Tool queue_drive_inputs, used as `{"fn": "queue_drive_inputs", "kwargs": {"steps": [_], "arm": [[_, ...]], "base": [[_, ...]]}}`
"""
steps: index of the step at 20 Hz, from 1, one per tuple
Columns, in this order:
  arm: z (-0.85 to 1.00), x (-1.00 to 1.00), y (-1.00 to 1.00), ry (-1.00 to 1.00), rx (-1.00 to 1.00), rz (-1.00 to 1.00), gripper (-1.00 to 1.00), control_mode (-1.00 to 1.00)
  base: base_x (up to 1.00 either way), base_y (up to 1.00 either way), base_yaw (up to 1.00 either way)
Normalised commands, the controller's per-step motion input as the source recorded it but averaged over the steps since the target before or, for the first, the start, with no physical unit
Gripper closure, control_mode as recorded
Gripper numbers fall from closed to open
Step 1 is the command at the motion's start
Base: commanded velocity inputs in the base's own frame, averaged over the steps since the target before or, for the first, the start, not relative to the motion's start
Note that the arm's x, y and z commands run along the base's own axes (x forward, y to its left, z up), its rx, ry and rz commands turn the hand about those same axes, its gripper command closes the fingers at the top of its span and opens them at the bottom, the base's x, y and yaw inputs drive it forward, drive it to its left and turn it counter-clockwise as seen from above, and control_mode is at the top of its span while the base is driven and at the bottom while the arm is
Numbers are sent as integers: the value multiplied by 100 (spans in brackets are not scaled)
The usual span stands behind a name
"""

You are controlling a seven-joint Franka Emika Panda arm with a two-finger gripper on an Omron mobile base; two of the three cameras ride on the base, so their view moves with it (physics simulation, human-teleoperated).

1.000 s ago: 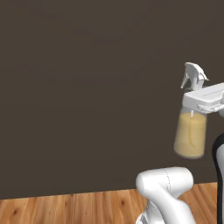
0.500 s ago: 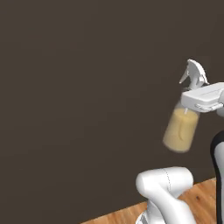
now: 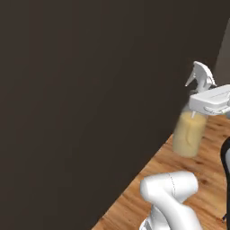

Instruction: Grab the spray bottle from the cabinet, then place it next to the cutting board for sanitizing. Then grab the dish brush from the countertop next to the sink and place it next to the cutting board.

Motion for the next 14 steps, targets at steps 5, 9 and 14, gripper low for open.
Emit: {"fn": "queue_drive_inputs", "kwargs": {"steps": [5, 9, 14], "arm": [[0, 0, 0, 0, 0, 0, 100, 100], [0, 0, 0, 0, 0, 0, 100, 100], [0, 0, 0, 0, 0, 0, 100, 100]], "base": [[19, 37, -90], [24, 44, -86], [42, 66, -76]]}}
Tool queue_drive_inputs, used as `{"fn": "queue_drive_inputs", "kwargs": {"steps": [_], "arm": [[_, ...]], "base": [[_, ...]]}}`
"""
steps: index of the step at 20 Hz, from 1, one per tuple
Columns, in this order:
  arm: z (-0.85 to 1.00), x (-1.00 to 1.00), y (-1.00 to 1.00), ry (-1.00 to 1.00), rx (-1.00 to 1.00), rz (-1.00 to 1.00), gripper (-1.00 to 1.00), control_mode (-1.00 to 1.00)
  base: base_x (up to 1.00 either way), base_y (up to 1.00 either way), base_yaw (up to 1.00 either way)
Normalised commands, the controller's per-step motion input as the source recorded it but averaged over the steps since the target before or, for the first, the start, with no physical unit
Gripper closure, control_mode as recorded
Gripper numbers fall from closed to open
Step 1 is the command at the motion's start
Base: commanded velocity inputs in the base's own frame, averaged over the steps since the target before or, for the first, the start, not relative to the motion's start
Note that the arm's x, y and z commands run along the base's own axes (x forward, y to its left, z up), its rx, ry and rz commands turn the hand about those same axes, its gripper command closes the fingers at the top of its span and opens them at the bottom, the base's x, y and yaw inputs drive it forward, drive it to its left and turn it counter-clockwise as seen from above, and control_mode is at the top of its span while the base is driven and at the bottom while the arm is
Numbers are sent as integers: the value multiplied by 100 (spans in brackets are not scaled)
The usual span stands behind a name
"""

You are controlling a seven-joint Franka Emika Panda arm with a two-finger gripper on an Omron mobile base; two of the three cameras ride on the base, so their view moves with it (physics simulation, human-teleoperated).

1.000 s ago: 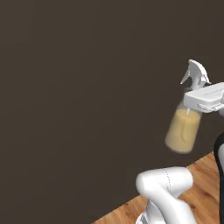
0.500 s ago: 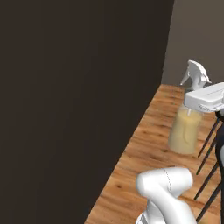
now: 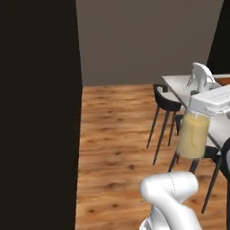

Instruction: Grab the spray bottle from the cabinet, then place it next to the cutting board for sanitizing. Then grab the dish brush from the countertop next to the sink and place it next to the cutting board.

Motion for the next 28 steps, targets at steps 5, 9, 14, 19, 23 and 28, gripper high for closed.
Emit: {"fn": "queue_drive_inputs", "kwargs": {"steps": [5, 9, 14, 19, 23, 28], "arm": [[0, 0, 0, 0, 0, 0, 100, 100], [0, 0, 0, 0, 0, 0, 100, 100], [0, 0, 0, 0, 0, 0, 100, 100], [0, 0, 0, 0, 0, 0, 100, 100], [0, 0, 0, 0, 0, 0, 100, 100], [0, 0, 0, 0, 0, 0, 100, 100]], "base": [[85, 100, -57], [97, 100, -57], [100, 91, -45], [100, 99, -36], [100, 100, -36], [100, 100, -37]]}}
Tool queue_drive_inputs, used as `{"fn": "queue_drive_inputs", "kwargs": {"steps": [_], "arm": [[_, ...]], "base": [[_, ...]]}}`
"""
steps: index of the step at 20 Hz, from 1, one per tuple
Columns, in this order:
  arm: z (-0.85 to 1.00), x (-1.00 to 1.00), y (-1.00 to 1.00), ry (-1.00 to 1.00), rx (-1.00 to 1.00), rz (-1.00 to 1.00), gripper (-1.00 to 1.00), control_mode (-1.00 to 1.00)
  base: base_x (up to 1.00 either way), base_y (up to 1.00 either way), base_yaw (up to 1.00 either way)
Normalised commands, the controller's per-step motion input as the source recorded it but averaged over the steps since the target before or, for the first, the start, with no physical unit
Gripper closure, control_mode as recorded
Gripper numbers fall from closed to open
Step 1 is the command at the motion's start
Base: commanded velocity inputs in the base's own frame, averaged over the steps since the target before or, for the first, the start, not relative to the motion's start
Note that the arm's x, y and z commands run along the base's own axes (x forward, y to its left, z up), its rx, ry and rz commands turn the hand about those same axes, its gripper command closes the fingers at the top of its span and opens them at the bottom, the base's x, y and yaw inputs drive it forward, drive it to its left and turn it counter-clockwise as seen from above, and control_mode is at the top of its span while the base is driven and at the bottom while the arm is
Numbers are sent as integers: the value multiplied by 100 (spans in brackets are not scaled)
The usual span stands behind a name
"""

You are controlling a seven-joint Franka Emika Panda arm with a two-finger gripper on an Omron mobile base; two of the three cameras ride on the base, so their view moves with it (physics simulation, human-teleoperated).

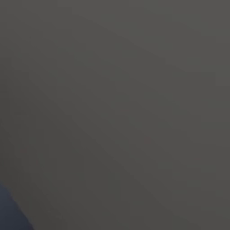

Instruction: Grab the spray bottle from the cabinet, then place it next to the cutting board for sanitizing. Then grab the dish brush from the countertop next to the sink and place it next to the cutting board.

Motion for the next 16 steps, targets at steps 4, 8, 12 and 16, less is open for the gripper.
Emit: {"fn": "queue_drive_inputs", "kwargs": {"steps": [4, 8, 12, 16], "arm": [[0, 0, 0, 0, 0, 0, 100, 100], [0, 0, 0, 0, 0, 0, 100, 100], [0, 0, 0, 0, 0, 0, 100, 100], [0, 0, 0, 0, 0, 0, 100, 100]], "base": [[100, 95, -40], [100, 89, -49], [100, 94, -58], [100, 89, -63]]}}
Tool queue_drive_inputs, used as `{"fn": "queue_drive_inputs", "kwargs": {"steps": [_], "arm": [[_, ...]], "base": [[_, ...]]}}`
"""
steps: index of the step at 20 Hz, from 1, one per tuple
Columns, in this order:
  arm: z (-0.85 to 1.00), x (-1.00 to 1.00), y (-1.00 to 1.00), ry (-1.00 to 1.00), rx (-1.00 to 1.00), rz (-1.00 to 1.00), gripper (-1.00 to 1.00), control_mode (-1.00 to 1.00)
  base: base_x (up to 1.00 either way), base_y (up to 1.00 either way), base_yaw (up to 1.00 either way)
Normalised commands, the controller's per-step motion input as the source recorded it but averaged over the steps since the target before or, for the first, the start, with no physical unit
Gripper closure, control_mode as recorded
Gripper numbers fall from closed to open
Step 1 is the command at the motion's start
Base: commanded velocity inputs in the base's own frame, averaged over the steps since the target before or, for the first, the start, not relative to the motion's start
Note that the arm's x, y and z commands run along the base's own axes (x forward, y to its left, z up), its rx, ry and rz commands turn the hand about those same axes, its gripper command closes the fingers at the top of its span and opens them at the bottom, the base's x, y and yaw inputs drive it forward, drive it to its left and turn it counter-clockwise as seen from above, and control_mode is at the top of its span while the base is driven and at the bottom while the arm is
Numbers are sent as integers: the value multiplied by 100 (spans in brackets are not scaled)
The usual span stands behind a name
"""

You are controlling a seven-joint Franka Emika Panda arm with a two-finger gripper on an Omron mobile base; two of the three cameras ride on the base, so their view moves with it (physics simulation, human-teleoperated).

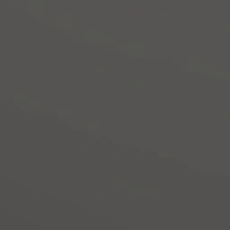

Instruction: Grab the spray bottle from the cabinet, then place it next to the cutting board for sanitizing. Then grab the dish brush from the countertop next to the sink and place it next to the cutting board.

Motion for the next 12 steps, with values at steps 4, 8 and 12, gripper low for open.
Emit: {"fn": "queue_drive_inputs", "kwargs": {"steps": [4, 8, 12], "arm": [[0, 0, 0, 0, 0, 0, 100, 100], [0, 0, 0, 0, 0, 0, 100, 100], [0, 0, 0, 0, 0, 0, 100, 100]], "base": [[93, 84, -66], [57, 46, -78], [29, 30, -89]]}}
